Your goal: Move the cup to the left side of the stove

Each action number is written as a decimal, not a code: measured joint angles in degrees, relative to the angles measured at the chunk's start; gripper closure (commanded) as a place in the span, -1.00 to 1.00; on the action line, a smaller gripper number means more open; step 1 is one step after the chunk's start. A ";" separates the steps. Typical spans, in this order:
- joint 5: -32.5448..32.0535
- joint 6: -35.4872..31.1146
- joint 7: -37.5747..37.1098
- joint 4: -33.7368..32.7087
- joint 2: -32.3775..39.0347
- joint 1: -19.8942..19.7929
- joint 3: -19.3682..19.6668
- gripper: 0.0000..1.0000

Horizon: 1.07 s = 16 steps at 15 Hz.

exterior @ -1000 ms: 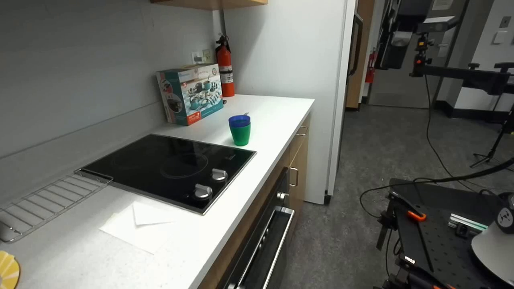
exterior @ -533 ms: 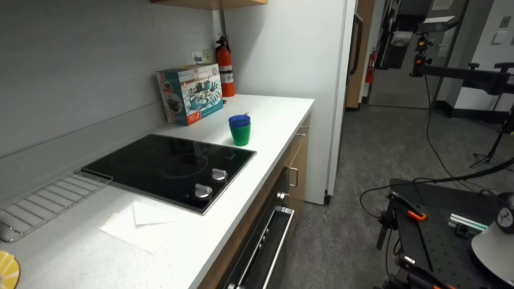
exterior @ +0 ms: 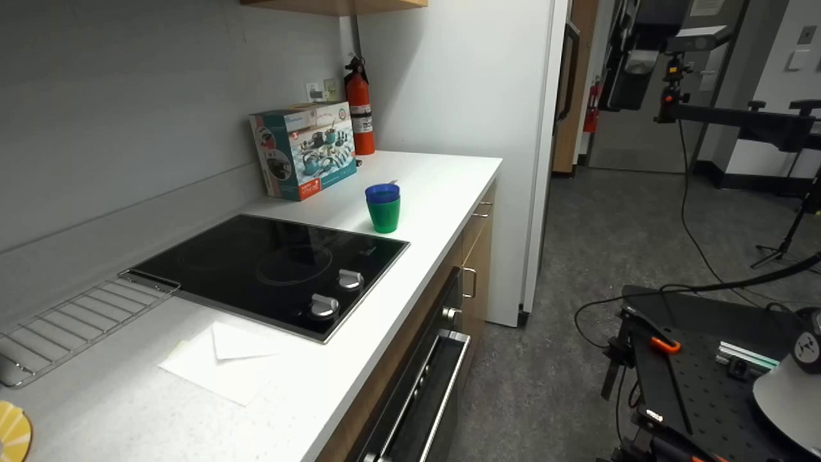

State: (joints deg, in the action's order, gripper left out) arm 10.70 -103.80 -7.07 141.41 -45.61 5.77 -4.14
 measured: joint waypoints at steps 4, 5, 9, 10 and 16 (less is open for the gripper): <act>0.00 0.00 0.00 0.00 0.00 0.00 0.00 -1.00; 0.00 0.00 0.00 0.02 0.05 -0.01 0.00 -1.00; 0.00 -1.01 -0.13 1.45 0.88 -0.26 -0.01 -1.00; 0.00 -2.02 -0.19 2.37 1.26 -0.38 -0.02 -1.00; -0.04 -16.32 -0.91 10.29 6.44 -2.09 -0.01 -1.00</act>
State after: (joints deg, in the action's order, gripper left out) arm 10.66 -120.12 -7.98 151.71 -39.17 3.68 -4.15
